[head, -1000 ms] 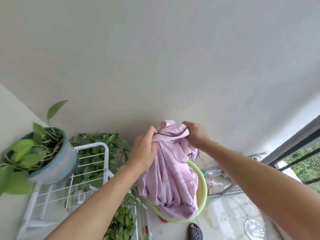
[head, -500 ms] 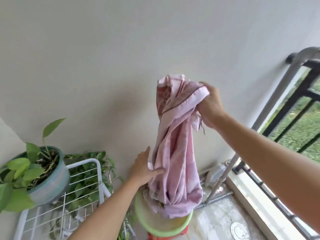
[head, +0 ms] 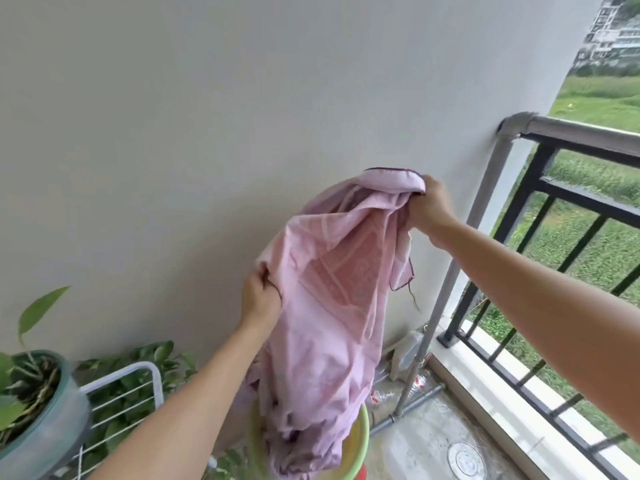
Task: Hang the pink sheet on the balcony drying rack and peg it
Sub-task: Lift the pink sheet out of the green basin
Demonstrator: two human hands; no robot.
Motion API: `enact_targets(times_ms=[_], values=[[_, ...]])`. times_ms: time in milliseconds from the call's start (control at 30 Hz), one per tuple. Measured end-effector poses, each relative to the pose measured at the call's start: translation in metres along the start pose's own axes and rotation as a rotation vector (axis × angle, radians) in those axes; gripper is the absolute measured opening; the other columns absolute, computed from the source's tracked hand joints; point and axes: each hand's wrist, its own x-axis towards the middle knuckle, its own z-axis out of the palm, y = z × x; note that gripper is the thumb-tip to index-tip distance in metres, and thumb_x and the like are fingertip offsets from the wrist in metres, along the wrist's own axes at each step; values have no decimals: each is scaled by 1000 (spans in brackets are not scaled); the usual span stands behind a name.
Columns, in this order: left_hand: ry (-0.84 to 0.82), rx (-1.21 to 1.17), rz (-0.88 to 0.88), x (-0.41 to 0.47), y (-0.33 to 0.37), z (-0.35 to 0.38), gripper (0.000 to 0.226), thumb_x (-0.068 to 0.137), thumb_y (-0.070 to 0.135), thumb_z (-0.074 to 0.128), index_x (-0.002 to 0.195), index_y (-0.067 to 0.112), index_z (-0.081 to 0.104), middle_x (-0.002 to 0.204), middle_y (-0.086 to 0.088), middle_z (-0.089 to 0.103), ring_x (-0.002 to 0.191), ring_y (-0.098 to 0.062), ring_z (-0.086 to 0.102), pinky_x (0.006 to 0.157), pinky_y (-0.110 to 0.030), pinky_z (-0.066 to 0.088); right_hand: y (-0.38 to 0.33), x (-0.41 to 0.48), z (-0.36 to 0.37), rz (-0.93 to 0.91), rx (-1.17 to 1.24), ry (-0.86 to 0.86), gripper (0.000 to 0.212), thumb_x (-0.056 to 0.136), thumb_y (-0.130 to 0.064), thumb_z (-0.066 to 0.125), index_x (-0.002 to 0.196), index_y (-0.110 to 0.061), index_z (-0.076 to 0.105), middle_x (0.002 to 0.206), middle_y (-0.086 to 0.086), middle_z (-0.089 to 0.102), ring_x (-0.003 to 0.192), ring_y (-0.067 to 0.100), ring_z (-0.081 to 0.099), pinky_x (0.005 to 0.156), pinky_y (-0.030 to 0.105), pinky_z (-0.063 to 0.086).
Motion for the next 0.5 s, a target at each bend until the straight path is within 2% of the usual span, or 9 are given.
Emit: enact_targets(times_ms=[67, 133, 200, 267, 300, 367, 400, 433, 500], values=[[12, 34, 105, 16, 27, -4, 24, 90, 29, 42, 84, 15, 60, 76, -8, 65, 72, -23, 61, 66, -36, 46, 20, 4, -1, 0, -198, -68, 45, 76, -8, 42, 119, -12, 57, 105, 13, 68, 94, 32, 64, 79, 46, 56], [9, 83, 236, 27, 54, -6, 19, 85, 16, 37, 76, 14, 54, 67, 3, 54, 64, -17, 49, 62, -33, 39, 34, -6, 6, -18, -310, -231, 50, 83, -5, 52, 133, -10, 47, 113, 14, 63, 101, 32, 61, 79, 39, 51], [5, 134, 345, 32, 82, -8, 19, 83, 10, 32, 73, 9, 49, 65, 6, 49, 64, -16, 45, 60, -30, 35, 44, -22, 18, -48, -306, -440, 78, 80, -9, 69, 148, -19, 32, 114, 10, 59, 100, 25, 59, 74, 29, 49], [17, 163, 436, 37, 105, -8, 19, 81, 11, 32, 74, 3, 48, 66, 0, 54, 66, -21, 48, 59, -33, 37, 47, -39, 36, -103, -267, -609, 117, 66, -19, 87, 155, -29, 12, 124, 5, 52, 112, 19, 54, 92, 31, 49], [13, 172, 482, 38, 117, -9, 21, 81, 11, 32, 76, 0, 50, 70, -5, 58, 69, -24, 51, 62, -35, 39, 48, -46, 48, -155, -285, -654, 131, 59, -28, 92, 155, -31, 4, 132, 2, 46, 121, 17, 48, 103, 32, 43], [-6, 187, 568, 38, 137, -12, 18, 80, 9, 33, 76, -3, 47, 68, -6, 55, 67, -22, 47, 63, -34, 39, 46, -57, 77, -280, -326, -719, 145, 50, -44, 93, 155, -30, -5, 149, -4, 30, 135, 13, 32, 115, 32, 27], [-22, 185, 613, 36, 148, -14, 13, 81, 7, 34, 73, 1, 42, 64, -1, 48, 64, -18, 42, 59, -29, 37, 45, -61, 92, -333, -335, -741, 145, 47, -48, 93, 154, -33, -4, 155, -5, 26, 139, 14, 29, 116, 33, 26], [-47, 176, 657, 32, 159, -16, 12, 81, 5, 34, 70, 7, 38, 61, 5, 41, 60, -12, 36, 56, -24, 33, 45, -66, 107, -358, -333, -760, 139, 43, -51, 91, 153, -39, 7, 154, -6, 30, 140, 16, 32, 115, 34, 29], [-92, 159, 723, 27, 177, -24, 23, 82, 1, 35, 68, 18, 31, 59, 10, 33, 56, -6, 32, 52, -17, 28, 43, -78, 130, -301, -296, -763, 102, 40, -53, 87, 130, -48, 41, 131, -12, 50, 123, 12, 48, 103, 31, 41]])
